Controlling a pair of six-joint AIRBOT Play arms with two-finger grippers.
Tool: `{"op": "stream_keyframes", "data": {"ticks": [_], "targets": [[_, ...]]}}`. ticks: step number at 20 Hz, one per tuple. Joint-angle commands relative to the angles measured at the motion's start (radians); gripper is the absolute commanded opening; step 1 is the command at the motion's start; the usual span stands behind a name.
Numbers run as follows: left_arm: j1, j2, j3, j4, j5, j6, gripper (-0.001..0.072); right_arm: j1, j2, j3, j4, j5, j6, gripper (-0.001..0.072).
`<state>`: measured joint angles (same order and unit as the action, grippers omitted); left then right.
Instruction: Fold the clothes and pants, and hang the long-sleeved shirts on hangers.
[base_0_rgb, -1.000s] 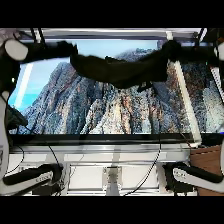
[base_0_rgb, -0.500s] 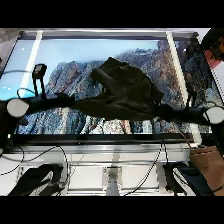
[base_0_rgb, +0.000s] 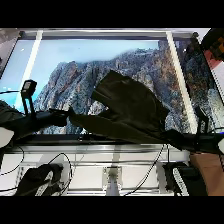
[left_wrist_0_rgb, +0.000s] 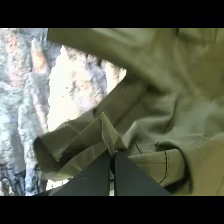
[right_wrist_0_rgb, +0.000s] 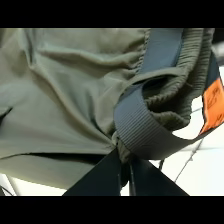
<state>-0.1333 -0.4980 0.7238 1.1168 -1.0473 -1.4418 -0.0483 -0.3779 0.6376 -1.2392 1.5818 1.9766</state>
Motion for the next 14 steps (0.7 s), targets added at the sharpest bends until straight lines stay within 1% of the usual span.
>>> {"op": "stream_keyframes", "data": {"ticks": [1, 2, 3, 5, 6, 7, 8, 11, 14], "targets": [[0.001, 0.021, -0.003, 0.000, 0.114, -0.048, 0.0006, -0.001, 0.024, -0.003, -0.053, 0.033, 0.047, 0.0015], [0.001, -0.012, -0.003, -0.021, 0.182, -0.047, 0.0005, -0.001, -0.001, -0.003, -0.050, -0.016, 0.045, 0.0015], [-0.002, -0.057, 0.000, -0.064, 0.263, -0.027, 0.0005, -0.001, -0.028, -0.003, -0.051, -0.080, 0.043, 0.0015], [-0.039, -0.188, 0.044, -0.173, 0.426, 0.124, 0.0006, -0.001, -0.098, -0.003, -0.046, -0.225, 0.035, 0.0015], [-0.071, -0.264, 0.090, -0.199, 0.484, 0.178, 0.0005, -0.001, -0.139, -0.003, -0.043, -0.286, 0.035, 0.0015], [-0.109, -0.354, 0.153, -0.198, 0.528, 0.195, 0.0005, -0.001, -0.185, -0.002, -0.040, -0.349, 0.035, 0.0015], [-0.138, -0.443, 0.219, -0.198, 0.551, 0.195, 0.0006, -0.001, -0.227, 0.000, -0.040, -0.414, 0.035, 0.0015], [-0.189, -0.703, 0.436, -0.199, 0.567, 0.247, 0.0006, -0.001, -0.328, 0.006, -0.042, -0.536, 0.053, 0.0015], [-0.221, -0.899, 0.629, -0.198, 0.621, 0.257, 0.0006, -0.001, -0.393, 0.006, -0.068, -0.656, 0.110, 0.0015]]}}
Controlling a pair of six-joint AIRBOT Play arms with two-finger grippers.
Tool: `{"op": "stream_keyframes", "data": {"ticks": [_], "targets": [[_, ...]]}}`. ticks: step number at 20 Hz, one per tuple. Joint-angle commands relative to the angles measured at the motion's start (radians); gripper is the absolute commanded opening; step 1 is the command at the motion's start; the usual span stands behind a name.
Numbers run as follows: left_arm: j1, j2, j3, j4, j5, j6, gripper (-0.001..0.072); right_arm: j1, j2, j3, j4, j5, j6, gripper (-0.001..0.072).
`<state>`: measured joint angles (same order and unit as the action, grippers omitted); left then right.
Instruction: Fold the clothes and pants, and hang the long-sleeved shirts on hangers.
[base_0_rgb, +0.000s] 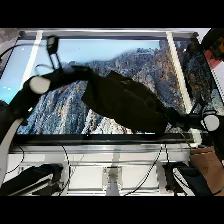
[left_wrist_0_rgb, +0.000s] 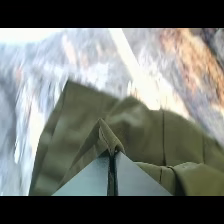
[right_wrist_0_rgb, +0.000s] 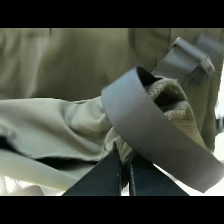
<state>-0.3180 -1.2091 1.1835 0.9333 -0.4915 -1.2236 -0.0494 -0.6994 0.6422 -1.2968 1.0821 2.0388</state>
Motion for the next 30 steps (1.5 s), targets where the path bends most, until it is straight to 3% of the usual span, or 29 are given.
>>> {"op": "stream_keyframes", "data": {"ticks": [1, 8, 13, 15, 16, 17, 18, 19, 22, 23, 28, 29, 30], "targets": [[-0.039, -0.241, 0.220, -0.015, 0.063, 0.039, 0.0006, 0.000, -0.088, 0.002, -0.018, -0.192, 0.071, 0.0015], [-0.040, -0.395, 0.292, -0.015, 0.174, 0.039, 0.0007, -0.029, -0.162, 0.002, -0.055, -0.427, 0.252, 0.0014], [-0.042, -0.450, 0.293, -0.016, 0.335, 0.038, 0.0006, -0.063, -0.195, 0.003, -0.071, -0.442, 0.256, 0.0018], [-0.051, -0.484, 0.293, -0.023, 0.470, 0.037, 0.0010, -0.063, -0.215, 0.003, -0.066, -0.506, 0.257, 0.0021], [-0.061, -0.502, 0.293, -0.022, 0.554, 0.035, 0.0027, -0.062, -0.229, 0.003, -0.063, -0.566, 0.257, 0.0061], [-0.069, -0.521, 0.293, -0.023, 0.639, 0.034, 0.0161, -0.062, -0.240, 0.003, -0.060, -0.631, 0.257, 0.0175], [-0.076, -0.540, 0.293, -0.022, 0.702, 0.035, 0.0339, -0.062, -0.251, 0.003, -0.061, -0.711, 0.257, 0.0358], [-0.080, -0.554, 0.293, -0.022, 0.732, 0.034, 0.0372, -0.062, -0.262, 0.003, -0.061, -0.785, 0.257, 0.0497], [-0.082, -0.571, 0.294, -0.022, 0.756, 0.034, 0.0373, -0.062, -0.278, 0.003, -0.061, -0.943, 0.256, 0.0513], [-0.082, -0.569, 0.294, -0.022, 0.763, 0.034, 0.0373, -0.062, -0.279, 0.003, -0.061, -0.969, 0.256, 0.0568], [-0.078, -0.474, 0.307, -0.022, 0.765, 0.035, 0.0371, -0.063, -0.276, 0.008, -0.063, -0.991, 0.252, 0.0546], [-0.078, -0.432, 0.307, -0.022, 0.763, 0.035, 0.0336, -0.063, -0.270, 0.012, -0.064, -0.982, 0.251, 0.0483], [-0.078, -0.385, 0.307, -0.022, 0.758, 0.035, 0.0218, -0.063, -0.265, 0.021, -0.069, -0.952, 0.238, 0.0307]]}}
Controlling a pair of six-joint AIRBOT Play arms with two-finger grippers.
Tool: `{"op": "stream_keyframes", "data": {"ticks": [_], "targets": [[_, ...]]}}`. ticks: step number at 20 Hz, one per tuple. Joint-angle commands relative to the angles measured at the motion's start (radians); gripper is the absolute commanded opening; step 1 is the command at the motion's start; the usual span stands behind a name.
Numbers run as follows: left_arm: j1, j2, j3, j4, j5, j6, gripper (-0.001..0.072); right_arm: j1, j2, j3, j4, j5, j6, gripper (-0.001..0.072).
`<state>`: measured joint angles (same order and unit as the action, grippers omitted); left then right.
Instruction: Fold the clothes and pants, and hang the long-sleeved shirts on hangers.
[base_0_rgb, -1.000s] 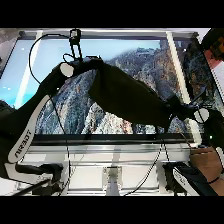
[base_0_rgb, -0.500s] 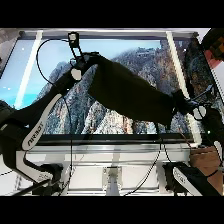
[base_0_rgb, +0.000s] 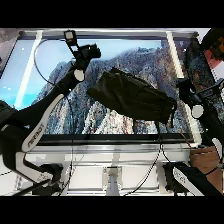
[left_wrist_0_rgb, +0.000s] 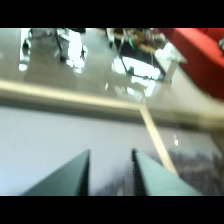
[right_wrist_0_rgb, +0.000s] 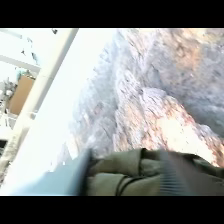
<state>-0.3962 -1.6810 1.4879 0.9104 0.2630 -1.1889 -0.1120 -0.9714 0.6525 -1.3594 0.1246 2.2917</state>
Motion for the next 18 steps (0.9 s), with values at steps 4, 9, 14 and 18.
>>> {"op": "stream_keyframes", "data": {"ticks": [4, 9, 14, 18], "targets": [[0.016, 0.309, 0.002, 0.005, -0.174, 0.001, 0.0011, -0.055, 0.039, 0.029, -0.005, 0.199, -0.110, 0.0014], [0.164, 0.530, 0.001, 0.005, -0.749, 0.008, 0.0010, -0.318, 0.068, -0.002, 0.360, 0.612, -0.745, 0.0011], [0.267, 0.660, 0.001, 0.004, -1.006, 0.082, 0.0016, -0.670, -0.086, -0.060, 0.932, 1.253, -1.379, 0.0014], [0.269, 0.695, 0.001, 0.003, -1.010, 0.082, 0.0410, -0.734, -0.212, -0.060, 0.950, 1.238, -1.360, 0.0425]]}}
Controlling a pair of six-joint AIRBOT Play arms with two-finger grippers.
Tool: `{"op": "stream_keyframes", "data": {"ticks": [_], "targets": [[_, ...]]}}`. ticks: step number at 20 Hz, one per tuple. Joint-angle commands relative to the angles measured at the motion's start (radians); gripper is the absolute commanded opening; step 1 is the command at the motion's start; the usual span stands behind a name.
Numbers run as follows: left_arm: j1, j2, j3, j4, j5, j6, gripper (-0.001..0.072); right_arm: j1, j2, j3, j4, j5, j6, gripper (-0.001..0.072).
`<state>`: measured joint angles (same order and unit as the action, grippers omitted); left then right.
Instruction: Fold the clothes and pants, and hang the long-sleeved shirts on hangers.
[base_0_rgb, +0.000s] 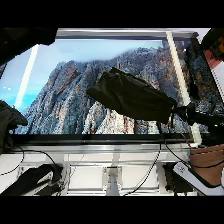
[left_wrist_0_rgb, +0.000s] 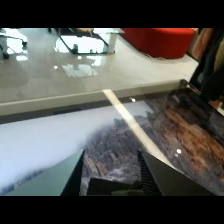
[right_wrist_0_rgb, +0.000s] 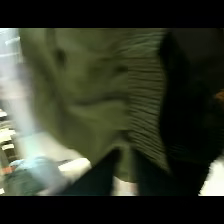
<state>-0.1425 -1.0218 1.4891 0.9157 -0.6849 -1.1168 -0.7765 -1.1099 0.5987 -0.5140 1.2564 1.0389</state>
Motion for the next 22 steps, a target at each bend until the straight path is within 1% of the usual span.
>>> {"op": "stream_keyframes", "data": {"ticks": [1, 2, 4, 6, 8, 10, 15, 20, 22], "targets": [[0.015, 0.036, 0.000, -0.002, -0.061, 0.010, 0.0411, -0.069, -0.078, -0.006, 0.055, 0.103, -0.060, 0.0705], [0.015, 0.036, 0.000, -0.002, -0.062, 0.010, 0.0411, -0.064, -0.077, -0.006, 0.008, 0.098, -0.005, 0.0698], [0.015, 0.036, 0.000, -0.002, -0.062, 0.010, 0.0411, -0.031, -0.077, -0.006, -0.029, 0.059, 0.138, 0.0700], [0.015, 0.036, 0.000, -0.002, -0.062, 0.010, 0.0411, 0.006, -0.077, -0.006, -0.097, 0.038, 0.176, 0.0708], [0.015, 0.036, 0.000, -0.002, -0.062, 0.010, 0.0411, 0.031, -0.077, -0.006, -0.189, 0.029, 0.240, 0.0710], [0.015, 0.036, 0.000, -0.002, -0.062, 0.010, 0.0411, 0.052, -0.078, -0.006, -0.215, 0.005, 0.297, 0.0710], [0.015, 0.036, 0.000, -0.002, -0.070, 0.010, 0.0411, 0.119, -0.095, -0.003, -0.218, -0.003, 0.296, 0.0710], [0.015, 0.036, 0.000, -0.002, -0.102, 0.010, 0.0410, 0.119, -0.204, -0.002, -0.200, -0.047, 0.295, 0.0708], [0.015, 0.036, 0.000, -0.002, -0.102, 0.010, 0.0411, 0.119, -0.256, 0.008, -0.171, -0.060, 0.242, 0.0699]]}}
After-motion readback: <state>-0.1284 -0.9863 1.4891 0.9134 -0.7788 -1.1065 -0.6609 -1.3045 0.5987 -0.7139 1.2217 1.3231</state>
